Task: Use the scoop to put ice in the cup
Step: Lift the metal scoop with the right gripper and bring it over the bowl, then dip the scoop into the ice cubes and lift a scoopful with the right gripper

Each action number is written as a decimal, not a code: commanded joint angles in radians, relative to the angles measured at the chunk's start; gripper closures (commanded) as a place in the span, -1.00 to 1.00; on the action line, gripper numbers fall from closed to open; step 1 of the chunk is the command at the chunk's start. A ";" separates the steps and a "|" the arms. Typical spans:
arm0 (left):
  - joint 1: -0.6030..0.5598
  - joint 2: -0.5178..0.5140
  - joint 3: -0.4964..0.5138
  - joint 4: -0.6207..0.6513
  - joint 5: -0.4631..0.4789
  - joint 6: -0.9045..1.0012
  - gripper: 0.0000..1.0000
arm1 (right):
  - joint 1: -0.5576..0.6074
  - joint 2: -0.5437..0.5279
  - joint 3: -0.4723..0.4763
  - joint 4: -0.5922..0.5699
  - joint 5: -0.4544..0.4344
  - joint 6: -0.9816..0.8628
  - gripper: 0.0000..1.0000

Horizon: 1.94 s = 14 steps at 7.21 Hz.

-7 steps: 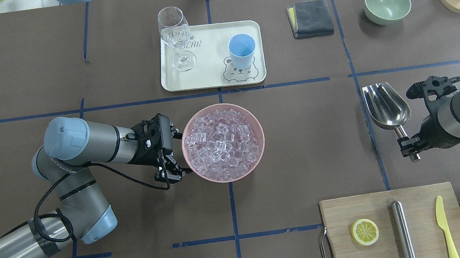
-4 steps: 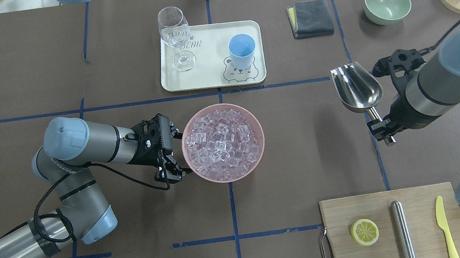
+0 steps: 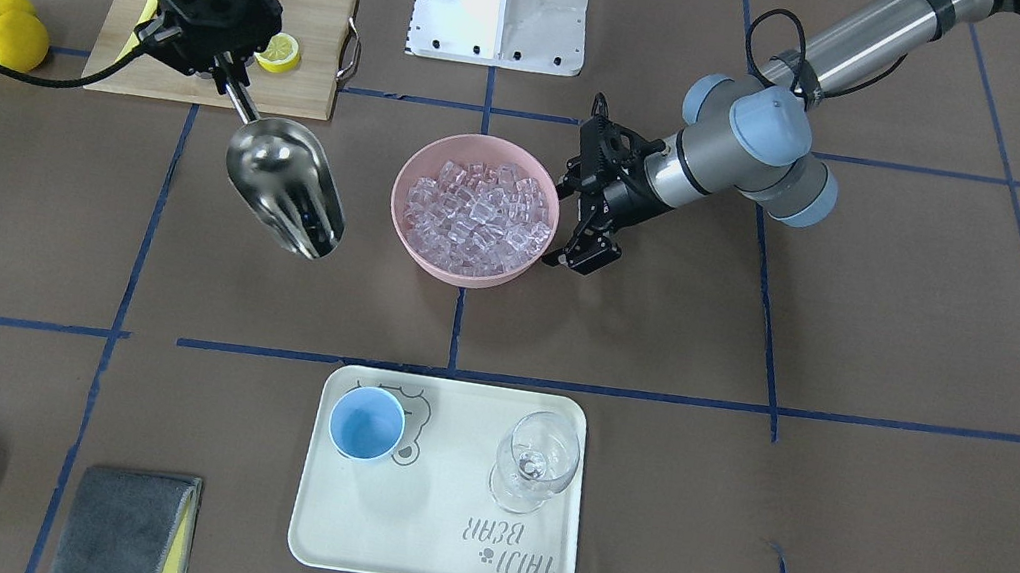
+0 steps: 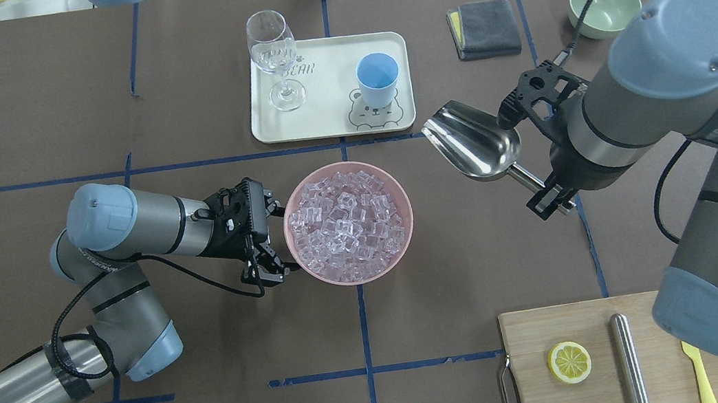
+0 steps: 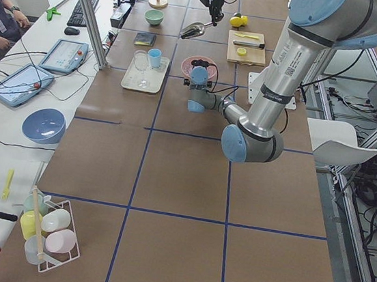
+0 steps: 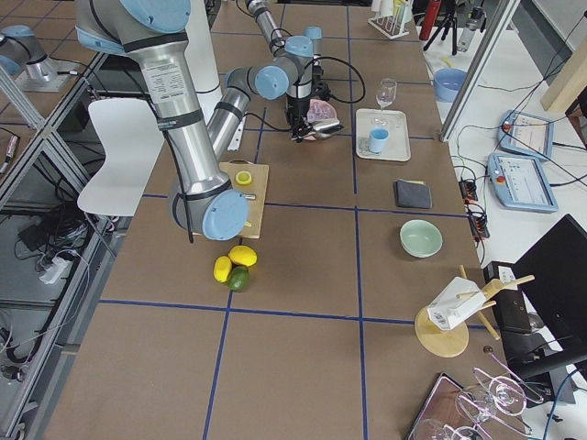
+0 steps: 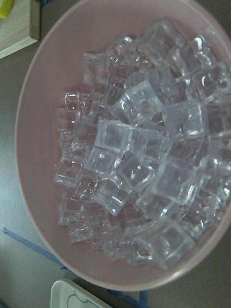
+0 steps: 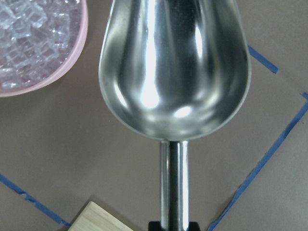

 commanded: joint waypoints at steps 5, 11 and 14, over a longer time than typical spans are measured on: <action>0.000 -0.001 0.002 0.001 0.000 0.000 -1.00 | -0.091 0.340 -0.130 -0.461 -0.034 -0.246 1.00; 0.002 -0.001 0.005 -0.004 0.000 0.002 -1.00 | -0.180 0.502 -0.297 -0.601 -0.020 -0.242 1.00; 0.002 0.000 0.005 -0.007 0.000 0.002 -1.00 | -0.181 0.504 -0.360 -0.601 -0.025 -0.242 1.00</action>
